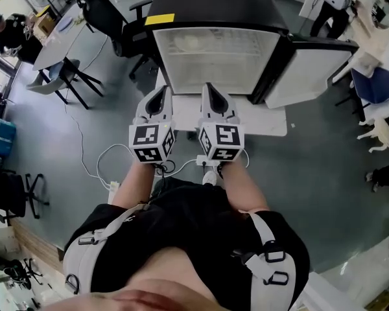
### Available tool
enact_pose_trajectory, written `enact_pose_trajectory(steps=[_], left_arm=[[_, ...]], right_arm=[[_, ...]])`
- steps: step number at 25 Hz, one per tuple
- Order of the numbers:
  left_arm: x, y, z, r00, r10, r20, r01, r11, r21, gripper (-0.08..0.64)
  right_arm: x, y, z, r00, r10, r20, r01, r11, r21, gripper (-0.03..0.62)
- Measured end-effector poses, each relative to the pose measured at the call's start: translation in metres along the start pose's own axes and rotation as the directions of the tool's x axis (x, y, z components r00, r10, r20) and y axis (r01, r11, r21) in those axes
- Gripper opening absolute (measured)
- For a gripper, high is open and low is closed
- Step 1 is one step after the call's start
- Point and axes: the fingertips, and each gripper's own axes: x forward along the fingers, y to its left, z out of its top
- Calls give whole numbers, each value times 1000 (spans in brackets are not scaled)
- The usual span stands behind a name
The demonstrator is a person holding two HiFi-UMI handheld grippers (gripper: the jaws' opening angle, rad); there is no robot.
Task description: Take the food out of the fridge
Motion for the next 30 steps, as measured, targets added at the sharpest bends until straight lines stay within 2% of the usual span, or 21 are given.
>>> enact_pose_trajectory(steps=[4, 7, 10, 13, 14, 15, 17, 18, 19, 22, 23, 24, 25, 28, 30], left_arm=[[23, 7, 0, 1000, 17, -10, -17, 1000, 1, 2], [35, 14, 2, 1000, 20, -8, -19, 1000, 3, 2], [45, 24, 2, 1000, 21, -6, -21, 1000, 9, 2], [52, 33, 3, 1000, 19, -13, -19, 1000, 13, 2], [54, 37, 3, 1000, 20, -12, -20, 1000, 13, 2], [55, 41, 4, 1000, 21, -12, -21, 1000, 12, 2], [58, 50, 2, 1000, 25, -15, -25, 1000, 7, 2], [59, 55, 0, 1000, 26, -17, -26, 1000, 7, 2], [61, 58, -1, 999, 26, -19, -26, 1000, 7, 2], [61, 64, -2, 999, 28, -22, -28, 1000, 12, 2], [61, 66, -2, 999, 29, -24, -29, 999, 13, 2], [60, 68, -3, 999, 31, -26, -30, 999, 14, 2], [60, 71, -4, 999, 33, -29, -32, 999, 14, 2], [61, 80, -6, 999, 40, -37, -39, 999, 11, 2], [61, 85, -8, 998, 47, -39, -47, 999, 10, 2]], right_arm=[[22, -7, -3, 1000, 27, -13, -27, 1000, 3, 8], [39, -11, -6, 999, 33, -13, -32, 998, 54, 8], [54, -22, -9, 1000, 12, 6, -13, 984, 177, 8], [67, -32, -14, 1000, -13, 16, 8, 952, 306, 9], [72, -34, -15, 1000, -11, 18, 4, 940, 340, 76], [76, -35, -18, 1000, -12, 19, 4, 923, 384, 111], [86, -41, -27, 999, -29, 14, 18, 860, 511, 170], [91, -44, -33, 999, -36, 9, 24, 808, 588, 196], [97, -48, -41, 999, -42, 1, 30, 744, 668, 226], [111, -65, -68, 997, -69, -46, 75, 507, 859, 260], [114, -69, -75, 995, -78, -59, 87, 440, 893, 268], [118, -73, -80, 994, -87, -65, 94, 394, 914, 273], [123, -75, -83, 993, -94, -68, 98, 367, 925, 275], [140, -78, -89, 991, -115, -75, 110, 338, 935, 276], [151, -82, -94, 987, -137, -85, 122, 294, 948, 277]])
